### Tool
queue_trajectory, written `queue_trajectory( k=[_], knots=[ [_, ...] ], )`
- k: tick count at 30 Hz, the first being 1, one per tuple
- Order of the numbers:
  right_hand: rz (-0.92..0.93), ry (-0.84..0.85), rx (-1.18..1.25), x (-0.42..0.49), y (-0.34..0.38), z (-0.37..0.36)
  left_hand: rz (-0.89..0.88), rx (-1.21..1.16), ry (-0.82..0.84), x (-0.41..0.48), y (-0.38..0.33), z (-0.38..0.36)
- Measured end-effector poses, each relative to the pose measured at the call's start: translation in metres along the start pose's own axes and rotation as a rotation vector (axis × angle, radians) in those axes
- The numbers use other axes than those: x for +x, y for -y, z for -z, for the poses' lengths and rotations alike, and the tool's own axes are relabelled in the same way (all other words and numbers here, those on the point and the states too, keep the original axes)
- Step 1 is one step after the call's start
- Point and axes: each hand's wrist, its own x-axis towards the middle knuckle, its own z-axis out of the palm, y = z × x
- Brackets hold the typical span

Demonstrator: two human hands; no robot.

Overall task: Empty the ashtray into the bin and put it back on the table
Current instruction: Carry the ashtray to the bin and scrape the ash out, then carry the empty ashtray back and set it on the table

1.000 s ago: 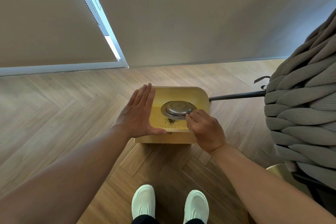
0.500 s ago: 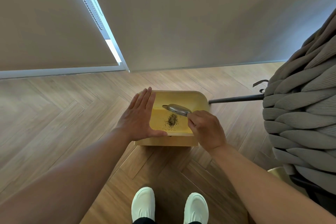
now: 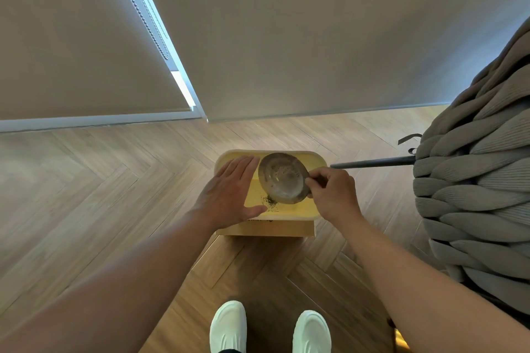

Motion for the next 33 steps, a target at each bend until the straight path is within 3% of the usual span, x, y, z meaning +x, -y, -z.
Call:
queue_trajectory(
  k=[8,17,22,30,33],
  knots=[
    [-0.196,0.086,0.295,0.003,0.004,0.000,0.037,-0.119,0.017,0.000,0.002,-0.001],
    [-0.219,0.153,0.391,0.002,0.000,-0.004,0.056,-0.155,-0.036,-0.002,0.006,-0.003],
    [-0.123,0.215,0.213,0.003,0.001,-0.005,0.040,-0.153,-0.041,-0.001,0.008,-0.004],
    [0.224,0.353,-0.161,0.003,-0.002,-0.003,0.068,-0.151,0.000,0.001,0.009,-0.004],
    [0.254,0.362,-0.259,0.004,-0.005,-0.004,0.062,-0.150,0.009,0.001,0.008,-0.003]
  ],
)
